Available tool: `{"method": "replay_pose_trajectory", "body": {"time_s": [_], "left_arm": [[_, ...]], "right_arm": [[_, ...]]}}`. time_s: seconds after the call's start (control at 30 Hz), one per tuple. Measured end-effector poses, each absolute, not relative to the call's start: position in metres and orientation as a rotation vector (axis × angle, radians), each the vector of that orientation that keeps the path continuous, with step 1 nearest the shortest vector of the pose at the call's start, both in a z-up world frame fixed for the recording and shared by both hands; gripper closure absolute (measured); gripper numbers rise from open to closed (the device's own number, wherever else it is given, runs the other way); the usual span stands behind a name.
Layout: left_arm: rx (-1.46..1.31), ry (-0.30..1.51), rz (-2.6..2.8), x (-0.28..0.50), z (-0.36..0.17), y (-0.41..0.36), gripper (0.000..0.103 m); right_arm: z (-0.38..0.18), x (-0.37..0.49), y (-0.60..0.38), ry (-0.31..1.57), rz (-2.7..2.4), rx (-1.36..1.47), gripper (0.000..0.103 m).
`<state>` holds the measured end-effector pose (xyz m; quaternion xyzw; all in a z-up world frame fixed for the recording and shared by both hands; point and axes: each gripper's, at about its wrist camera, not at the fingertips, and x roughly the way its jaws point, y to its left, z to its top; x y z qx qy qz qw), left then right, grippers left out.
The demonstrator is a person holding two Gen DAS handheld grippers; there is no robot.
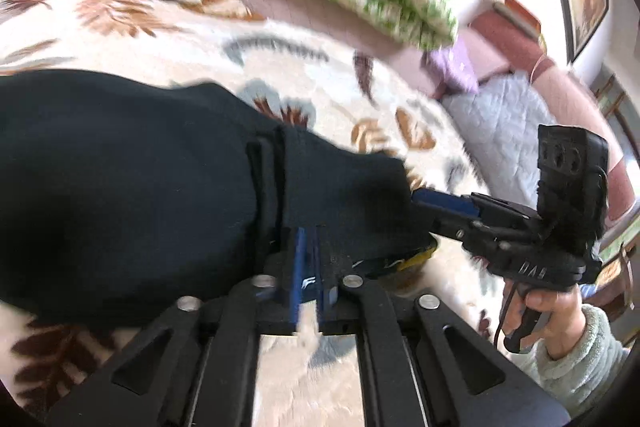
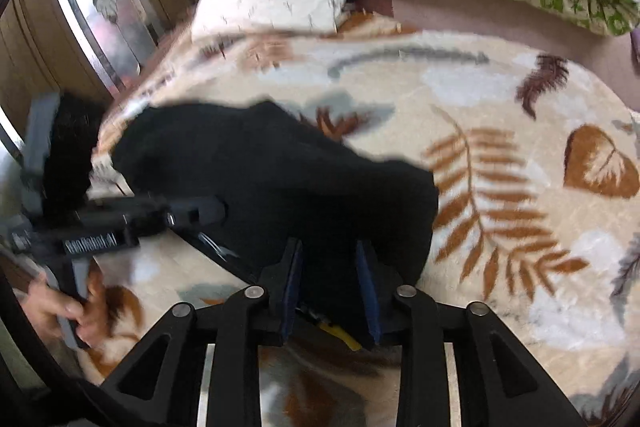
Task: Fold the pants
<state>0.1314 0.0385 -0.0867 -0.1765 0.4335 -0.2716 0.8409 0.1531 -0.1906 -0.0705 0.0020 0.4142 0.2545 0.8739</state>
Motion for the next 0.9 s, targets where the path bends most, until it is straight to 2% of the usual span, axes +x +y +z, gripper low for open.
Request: {"method": "replay_pose_trajectory", "body": {"time_s": [0.07,0.1,0.13,0.17,0.2,0.23,0.3,0.33,0.4,0.57,0.77,0.9], "left_arm": [[-0.406,0.878,-0.550,0.122,-0.076,0.061,0.092],[-0.412,0.866,-0.537,0.119,-0.072,0.069,0.084],[-0.421,0.852,-0.511,0.115,-0.068,0.081,0.072],[-0.434,0.836,-0.486,0.110,-0.063,0.095,0.064],[-0.442,0.827,-0.472,0.108,-0.060,0.104,0.050],[-0.448,0.811,-0.445,0.104,-0.056,0.117,0.042],[-0.447,0.778,-0.394,0.096,-0.050,0.138,0.037],[-0.450,0.767,-0.364,0.093,-0.048,0.150,0.031],[-0.476,0.755,-0.312,0.090,-0.047,0.173,0.028],[-0.531,0.753,-0.194,0.092,-0.057,0.221,0.028],[-0.408,0.807,-0.172,0.110,-0.071,0.229,0.028],[-0.389,0.833,-0.218,0.119,-0.078,0.229,0.028]], "right_arm": [[-0.056,0.157,-0.183,0.845,0.550,0.013,0.057],[-0.050,0.159,-0.177,0.839,0.558,0.008,0.057],[-0.043,0.159,-0.167,0.833,0.572,-0.011,0.057],[-0.040,0.161,-0.159,0.831,0.584,-0.022,0.057],[-0.037,0.163,-0.148,0.832,0.603,-0.031,0.057],[-0.035,0.166,-0.139,0.834,0.619,-0.032,0.057],[-0.032,0.169,-0.123,0.841,0.647,-0.033,0.056],[-0.031,0.171,-0.110,0.848,0.668,-0.030,0.055],[-0.030,0.174,-0.093,0.857,0.692,-0.025,0.051],[-0.027,0.186,-0.042,0.892,0.748,-0.012,0.045],[-0.023,0.206,0.013,0.949,0.785,-0.020,0.037],[-0.022,0.224,0.042,1.007,0.777,-0.035,0.037]]}}
